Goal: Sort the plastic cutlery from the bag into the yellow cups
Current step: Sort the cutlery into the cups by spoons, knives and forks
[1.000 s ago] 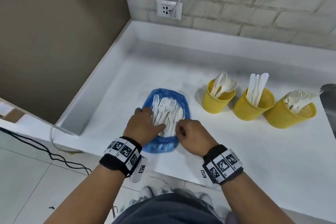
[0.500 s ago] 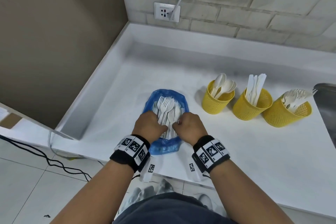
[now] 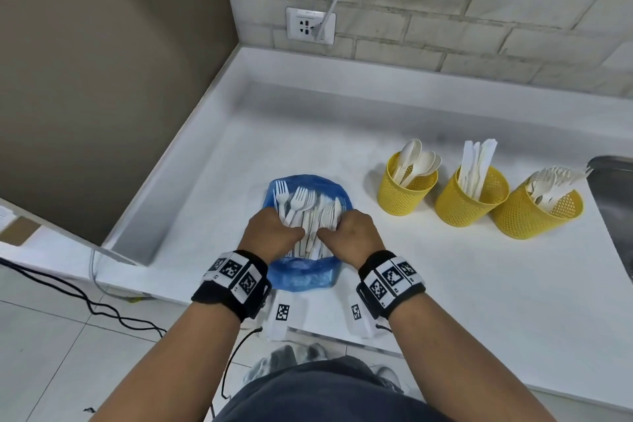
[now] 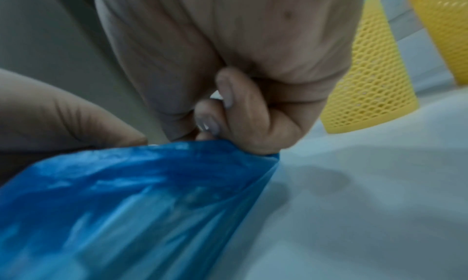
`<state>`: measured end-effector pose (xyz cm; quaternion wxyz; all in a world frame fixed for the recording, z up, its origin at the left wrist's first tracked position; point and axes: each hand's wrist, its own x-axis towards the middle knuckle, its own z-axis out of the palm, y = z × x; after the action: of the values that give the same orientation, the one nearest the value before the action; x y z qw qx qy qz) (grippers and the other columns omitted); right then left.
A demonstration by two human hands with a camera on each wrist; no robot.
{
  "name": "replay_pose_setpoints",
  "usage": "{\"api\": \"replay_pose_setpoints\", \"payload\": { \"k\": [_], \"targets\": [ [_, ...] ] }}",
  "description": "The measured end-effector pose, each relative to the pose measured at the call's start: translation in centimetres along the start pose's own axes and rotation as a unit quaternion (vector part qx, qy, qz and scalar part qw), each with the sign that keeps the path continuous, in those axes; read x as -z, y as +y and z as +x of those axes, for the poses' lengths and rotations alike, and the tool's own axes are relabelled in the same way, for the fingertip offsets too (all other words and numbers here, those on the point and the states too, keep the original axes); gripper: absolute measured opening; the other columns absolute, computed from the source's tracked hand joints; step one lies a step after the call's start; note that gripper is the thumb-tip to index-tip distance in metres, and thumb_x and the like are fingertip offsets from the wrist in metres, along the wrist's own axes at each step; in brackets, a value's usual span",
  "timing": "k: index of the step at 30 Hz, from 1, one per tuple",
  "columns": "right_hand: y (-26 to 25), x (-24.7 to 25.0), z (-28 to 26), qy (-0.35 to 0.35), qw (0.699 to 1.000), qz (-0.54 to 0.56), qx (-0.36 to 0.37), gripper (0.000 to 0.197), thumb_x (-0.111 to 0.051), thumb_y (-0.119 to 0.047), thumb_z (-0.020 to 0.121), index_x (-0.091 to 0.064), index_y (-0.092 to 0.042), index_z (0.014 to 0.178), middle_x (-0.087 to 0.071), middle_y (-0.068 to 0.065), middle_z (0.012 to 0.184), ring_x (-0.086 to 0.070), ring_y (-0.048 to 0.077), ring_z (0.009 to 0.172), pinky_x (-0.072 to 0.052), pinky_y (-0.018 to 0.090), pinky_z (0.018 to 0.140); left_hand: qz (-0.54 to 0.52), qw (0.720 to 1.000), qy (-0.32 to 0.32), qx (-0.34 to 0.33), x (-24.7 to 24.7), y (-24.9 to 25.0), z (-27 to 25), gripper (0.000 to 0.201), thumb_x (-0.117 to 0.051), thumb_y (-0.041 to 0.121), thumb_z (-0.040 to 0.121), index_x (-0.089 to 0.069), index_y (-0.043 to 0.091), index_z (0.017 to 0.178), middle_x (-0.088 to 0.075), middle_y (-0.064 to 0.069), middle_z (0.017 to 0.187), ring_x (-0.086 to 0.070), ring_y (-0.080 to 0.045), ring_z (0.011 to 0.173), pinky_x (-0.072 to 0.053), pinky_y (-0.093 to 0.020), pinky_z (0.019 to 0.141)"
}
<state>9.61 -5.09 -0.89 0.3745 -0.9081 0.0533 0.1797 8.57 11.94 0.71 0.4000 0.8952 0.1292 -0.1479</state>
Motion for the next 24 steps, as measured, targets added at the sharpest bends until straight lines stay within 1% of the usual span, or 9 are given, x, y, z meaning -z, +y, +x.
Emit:
{"api": "replay_pose_setpoints", "payload": {
  "k": [2, 4, 7, 9, 13, 16, 18, 20, 24],
  "targets": [
    [0.0, 0.2, -0.1, 0.012, 1.000, 0.013, 0.000, 0.030, -0.069, -0.031, 0.084, -0.057, -0.013, 0.063, -0.062, 0.001, 0.063, -0.062, 0.019, 0.063, -0.040, 0.026, 0.052, 0.015, 1.000, 0.017, 0.007, 0.2, -0.3, 0.2, 0.009, -0.070, 0.015, 0.082, -0.062, 0.014, 0.087, -0.065, 0.001, 0.076, -0.060, -0.012, 0.069, -0.040, -0.021, 0.055],
    [-0.1, 0.3, -0.1, 0.022, 0.999, 0.025, 0.006, 0.029, -0.069, -0.031, 0.083, -0.060, -0.011, 0.063, -0.064, 0.002, 0.063, -0.064, 0.020, 0.064, -0.042, 0.026, 0.052, 0.047, 0.998, 0.023, 0.019, 0.1, -0.7, 0.6, 0.022, -0.072, 0.018, 0.081, -0.061, 0.012, 0.098, -0.066, -0.002, 0.087, -0.060, -0.014, 0.075, -0.039, -0.021, 0.055],
    [-0.2, 0.3, -0.1, 0.020, 1.000, 0.018, 0.016, 0.035, -0.070, -0.030, 0.085, -0.054, -0.014, 0.059, -0.058, 0.000, 0.058, -0.057, 0.015, 0.057, -0.036, 0.024, 0.049, 0.099, 0.995, 0.012, 0.020, -0.5, -1.2, 1.1, 0.031, -0.073, 0.022, 0.081, -0.058, 0.010, 0.105, -0.066, -0.004, 0.095, -0.060, -0.017, 0.079, -0.038, -0.022, 0.055],
    [-0.2, 0.2, 0.0, 0.016, 1.000, 0.004, 0.015, 0.037, -0.069, -0.032, 0.087, -0.051, -0.015, 0.059, -0.056, -0.001, 0.059, -0.055, 0.015, 0.058, -0.035, 0.024, 0.049, 0.116, 0.993, 0.022, 0.019, -0.9, -1.3, 1.2, 0.035, -0.074, 0.025, 0.081, -0.057, 0.009, 0.107, -0.066, -0.007, 0.099, -0.062, -0.020, 0.081, -0.043, -0.025, 0.058],
    [-0.7, -0.6, 0.0, -0.001, 0.998, -0.066, 0.023, 0.040, -0.070, -0.049, 0.088, -0.051, -0.020, 0.067, -0.063, 0.000, 0.073, -0.065, 0.021, 0.074, -0.043, 0.027, 0.061, 0.152, 0.987, 0.039, 0.026, -1.0, -1.3, 1.3, 0.040, -0.073, 0.033, 0.083, -0.057, 0.009, 0.112, -0.061, -0.013, 0.110, -0.066, -0.028, 0.091, -0.052, -0.034, 0.071],
    [-1.8, -0.9, 0.0, -0.012, 0.992, -0.119, 0.034, 0.040, -0.067, -0.051, 0.092, -0.051, -0.022, 0.070, -0.064, 0.001, 0.081, -0.065, 0.023, 0.080, -0.046, 0.029, 0.067, 0.160, 0.986, 0.031, 0.018, -0.8, -1.0, 1.3, 0.018, -0.068, 0.024, 0.085, -0.060, 0.010, 0.091, -0.067, -0.010, 0.095, -0.065, -0.025, 0.081, -0.050, -0.032, 0.066],
    [-2.4, -1.2, 0.3, -0.015, 0.992, -0.122, 0.030, 0.034, -0.066, -0.048, 0.093, -0.057, -0.018, 0.077, -0.067, 0.003, 0.086, -0.066, 0.024, 0.084, -0.046, 0.029, 0.068, 0.161, 0.986, 0.032, 0.017, -0.5, -0.8, 1.2, 0.018, -0.068, 0.019, 0.086, -0.055, 0.012, 0.077, -0.063, -0.006, 0.079, -0.061, -0.023, 0.073, -0.045, -0.029, 0.061],
    [-2.6, -1.2, 0.6, -0.017, 0.995, -0.095, 0.013, 0.030, -0.068, -0.043, 0.090, -0.059, -0.017, 0.078, -0.067, 0.003, 0.084, -0.068, 0.025, 0.086, -0.048, 0.030, 0.068, 0.149, 0.988, 0.040, 0.019, -0.3, -0.6, 0.9, 0.020, -0.070, 0.022, 0.084, -0.054, 0.014, 0.075, -0.060, -0.002, 0.073, -0.061, -0.023, 0.070, -0.043, -0.028, 0.059],
    [-2.0, -0.6, 1.0, -0.008, 1.000, 0.007, -0.011, 0.030, -0.074, -0.031, 0.083, -0.052, -0.021, 0.064, -0.060, -0.003, 0.069, -0.062, 0.019, 0.070, -0.043, 0.026, 0.059, 0.117, 0.993, 0.023, 0.023, 0.4, -0.8, 0.8, 0.024, -0.069, 0.031, 0.087, -0.059, 0.011, 0.077, -0.060, -0.001, 0.072, -0.057, -0.016, 0.065, -0.040, -0.027, 0.054]
  ]
}}
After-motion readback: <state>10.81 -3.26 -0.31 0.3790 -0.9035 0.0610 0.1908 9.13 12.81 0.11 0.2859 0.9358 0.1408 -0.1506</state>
